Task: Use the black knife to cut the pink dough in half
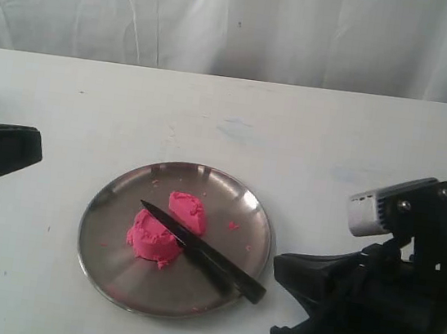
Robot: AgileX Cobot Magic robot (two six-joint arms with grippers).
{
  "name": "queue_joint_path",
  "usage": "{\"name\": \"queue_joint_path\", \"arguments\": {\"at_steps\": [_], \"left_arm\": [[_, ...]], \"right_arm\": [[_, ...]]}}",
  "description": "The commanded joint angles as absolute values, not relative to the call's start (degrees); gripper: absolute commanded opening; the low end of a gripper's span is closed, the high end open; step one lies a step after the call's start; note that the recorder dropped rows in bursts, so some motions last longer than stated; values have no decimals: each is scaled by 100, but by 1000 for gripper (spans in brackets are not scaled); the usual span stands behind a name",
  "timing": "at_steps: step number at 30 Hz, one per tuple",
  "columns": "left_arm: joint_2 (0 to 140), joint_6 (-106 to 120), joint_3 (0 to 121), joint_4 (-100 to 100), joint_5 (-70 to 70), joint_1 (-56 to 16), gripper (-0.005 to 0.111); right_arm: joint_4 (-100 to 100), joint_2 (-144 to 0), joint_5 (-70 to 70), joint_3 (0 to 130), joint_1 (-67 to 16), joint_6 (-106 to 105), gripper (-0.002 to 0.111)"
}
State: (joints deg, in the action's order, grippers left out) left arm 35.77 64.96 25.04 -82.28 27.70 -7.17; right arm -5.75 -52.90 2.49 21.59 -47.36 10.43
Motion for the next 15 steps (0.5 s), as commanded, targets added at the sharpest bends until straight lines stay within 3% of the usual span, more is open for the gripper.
{"name": "queue_joint_path", "arguments": {"at_steps": [1,15], "left_arm": [[3531,6468,2444,-8239,2815,-698,0],[3531,6468,2444,-8239,2758,-698,0]], "right_arm": [[-592,-5268,206,2130,-4758,1065,0],[-532,-5268,209,2130,-4758,1053,0]]}}
